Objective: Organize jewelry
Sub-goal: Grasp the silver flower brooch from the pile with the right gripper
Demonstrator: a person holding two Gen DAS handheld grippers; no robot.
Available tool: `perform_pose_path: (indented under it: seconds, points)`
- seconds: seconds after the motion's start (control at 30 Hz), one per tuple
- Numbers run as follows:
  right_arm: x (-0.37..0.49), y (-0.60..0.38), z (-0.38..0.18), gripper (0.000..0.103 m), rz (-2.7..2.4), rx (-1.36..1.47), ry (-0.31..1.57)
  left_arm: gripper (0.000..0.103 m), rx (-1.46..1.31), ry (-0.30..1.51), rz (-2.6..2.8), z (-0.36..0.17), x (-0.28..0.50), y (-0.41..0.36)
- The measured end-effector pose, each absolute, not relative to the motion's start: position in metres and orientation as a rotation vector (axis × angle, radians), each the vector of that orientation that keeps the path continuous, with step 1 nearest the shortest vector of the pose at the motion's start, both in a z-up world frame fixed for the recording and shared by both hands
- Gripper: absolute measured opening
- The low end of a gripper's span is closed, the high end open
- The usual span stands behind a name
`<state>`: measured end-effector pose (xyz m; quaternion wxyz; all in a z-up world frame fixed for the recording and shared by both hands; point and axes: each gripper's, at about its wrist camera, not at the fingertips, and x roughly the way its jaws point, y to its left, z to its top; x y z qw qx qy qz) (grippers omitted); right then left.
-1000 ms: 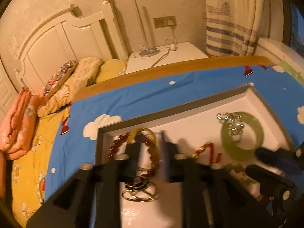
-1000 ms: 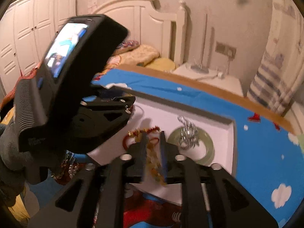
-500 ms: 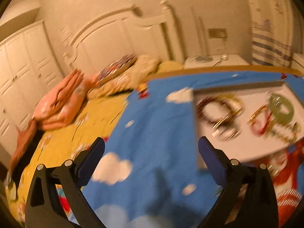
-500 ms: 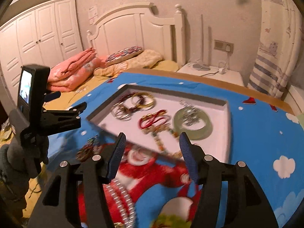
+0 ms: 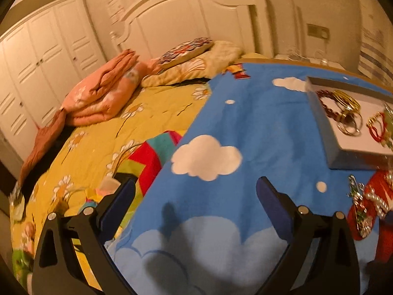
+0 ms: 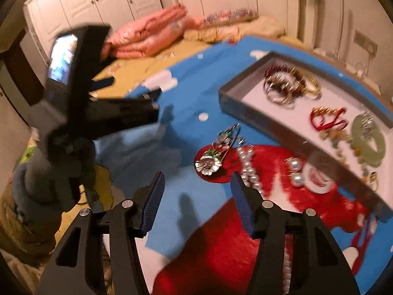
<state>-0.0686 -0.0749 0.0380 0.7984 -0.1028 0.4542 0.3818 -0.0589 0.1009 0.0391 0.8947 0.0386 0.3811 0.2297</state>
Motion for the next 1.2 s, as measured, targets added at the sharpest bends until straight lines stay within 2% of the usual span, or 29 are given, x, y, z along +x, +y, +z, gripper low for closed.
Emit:
perform_pose_path:
  seconds: [0.2,0.8,0.9,0.97,1.03,1.2]
  points:
    - [-0.067,-0.051,0.028,0.055,0.748,-0.284,0.991,0.098,-0.019,0.787,0.551,0.039,-0.063,0.119]
    - [-0.059,-0.036,0.020,0.055,0.687,-0.308,0.926,0.098,-0.065,0.787,0.558,0.041,-0.063,0.127]
    - [-0.060,-0.034,0.019,0.046,0.666,-0.337,0.896,0.098,-0.080,0.812,0.544,0.037,-0.060,0.129]
    - [-0.059,-0.035,0.019,0.033,0.663,-0.333,0.890,0.098,-0.090,0.825,0.536,0.036,-0.059,0.130]
    - [-0.059,-0.038,0.020,0.025,0.661,-0.329,0.884,0.098,-0.099,0.838,0.529,0.034,-0.058,0.132]
    - [-0.064,-0.039,0.019,0.025,0.664,-0.342,0.864,0.098,-0.113,0.844,0.536,0.032,-0.058,0.133]
